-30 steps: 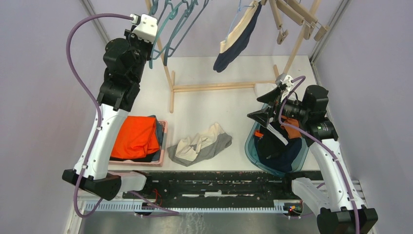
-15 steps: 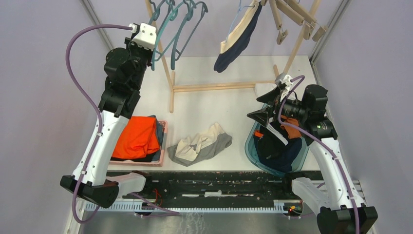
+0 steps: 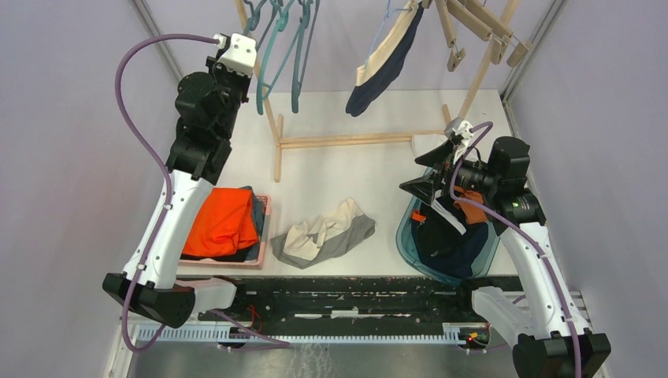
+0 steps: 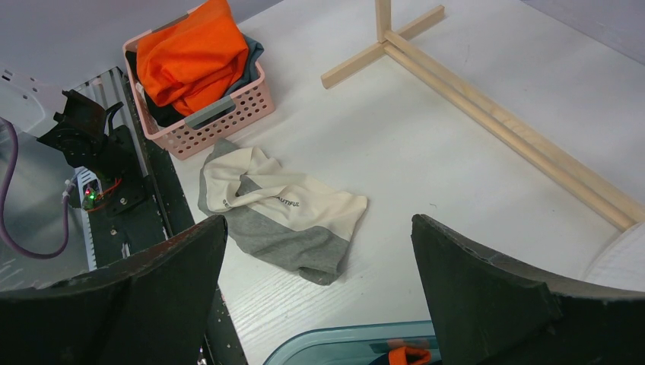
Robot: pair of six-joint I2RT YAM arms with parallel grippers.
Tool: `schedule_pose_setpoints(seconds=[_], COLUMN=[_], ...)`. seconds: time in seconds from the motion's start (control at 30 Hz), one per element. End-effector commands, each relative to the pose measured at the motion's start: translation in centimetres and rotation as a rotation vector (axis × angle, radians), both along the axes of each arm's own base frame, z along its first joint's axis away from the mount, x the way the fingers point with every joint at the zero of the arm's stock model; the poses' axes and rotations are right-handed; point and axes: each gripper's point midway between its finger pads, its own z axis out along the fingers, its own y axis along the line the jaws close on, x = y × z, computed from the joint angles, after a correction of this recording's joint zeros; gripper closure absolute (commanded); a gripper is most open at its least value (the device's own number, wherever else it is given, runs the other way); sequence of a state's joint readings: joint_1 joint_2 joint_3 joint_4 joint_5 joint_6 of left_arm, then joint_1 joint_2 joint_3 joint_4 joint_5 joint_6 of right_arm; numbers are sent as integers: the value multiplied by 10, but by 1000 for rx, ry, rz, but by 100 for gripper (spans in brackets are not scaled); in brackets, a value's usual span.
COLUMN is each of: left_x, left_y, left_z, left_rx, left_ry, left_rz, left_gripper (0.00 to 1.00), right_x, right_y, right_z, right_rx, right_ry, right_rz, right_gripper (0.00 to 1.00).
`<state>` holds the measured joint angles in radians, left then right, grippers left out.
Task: Remove the underwear clipped to the hanger
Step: Place the hanger at the clothesline.
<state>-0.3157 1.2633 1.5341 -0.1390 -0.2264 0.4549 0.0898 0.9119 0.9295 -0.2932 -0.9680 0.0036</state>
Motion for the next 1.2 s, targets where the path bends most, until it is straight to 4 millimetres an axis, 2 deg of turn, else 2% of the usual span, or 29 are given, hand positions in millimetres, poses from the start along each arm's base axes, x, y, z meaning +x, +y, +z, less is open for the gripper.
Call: schedule_pose_setpoints(seconds=[0.0,0.5,0.83,1.0,1.07,1.17], left_x=[0,20,26,24,19,12], left_y=[3,-6,-12,-9,-6,-3], left_z=[30,6,-13,-14,-12,-10], left_rx=[-49,-20,-8,-7,-11,-14], left_ry=[-101,-140,-161,-165,-169,-162], left_rz=[-2,-36,-60,-47,-35,-33], left_gripper=[97,97,97,97,93,74], right_x=[-1,0,1,1,1,1], right_y=[3,3,3,2,3,3], right_z=[9,8,7,7,7,6], right_rx=[9,7,6,4,4,4], right_ry=[-44,-43,-42,-45,-45,-40], right_rz=[23,24,24,23,24,26], right_gripper=[0,0,0,0,0,0])
